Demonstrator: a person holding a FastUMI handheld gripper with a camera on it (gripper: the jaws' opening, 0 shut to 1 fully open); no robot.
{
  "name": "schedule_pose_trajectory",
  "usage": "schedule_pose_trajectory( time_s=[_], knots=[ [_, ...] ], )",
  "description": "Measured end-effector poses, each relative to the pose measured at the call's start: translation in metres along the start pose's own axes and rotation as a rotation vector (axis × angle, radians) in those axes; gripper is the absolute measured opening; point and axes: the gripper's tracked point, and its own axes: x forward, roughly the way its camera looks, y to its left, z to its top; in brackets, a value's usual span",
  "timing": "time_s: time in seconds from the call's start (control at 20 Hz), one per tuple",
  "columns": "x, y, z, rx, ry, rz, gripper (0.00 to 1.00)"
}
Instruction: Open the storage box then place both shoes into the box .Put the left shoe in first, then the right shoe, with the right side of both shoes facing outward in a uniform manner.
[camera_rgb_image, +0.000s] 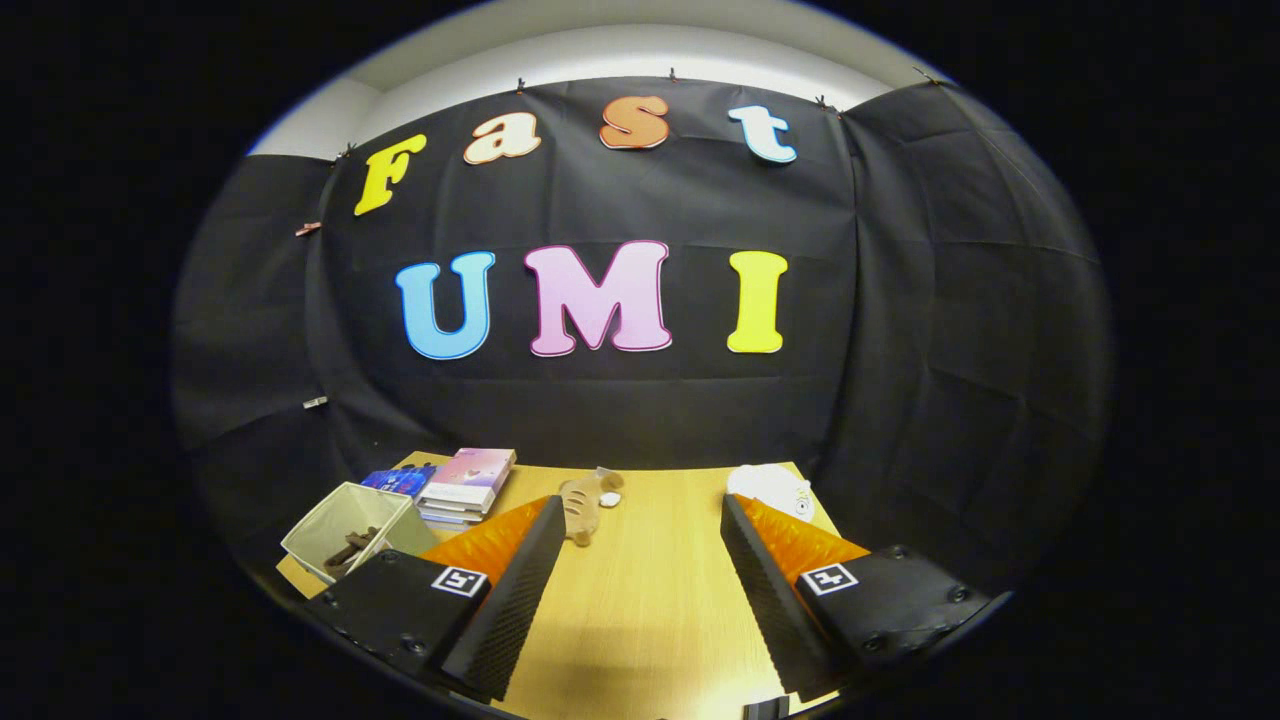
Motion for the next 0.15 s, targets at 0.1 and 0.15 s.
schedule_pose_trajectory(
  time_s=[0.1, 0.15],
  knots=[
    [0.0019, -0.0078, -0.0027, 0.011, 0.006, -0.01, 0.98],
    [0.0032, -0.0111, -0.0037, 0.009, 0.009, -0.015, 0.97]
  ],
)
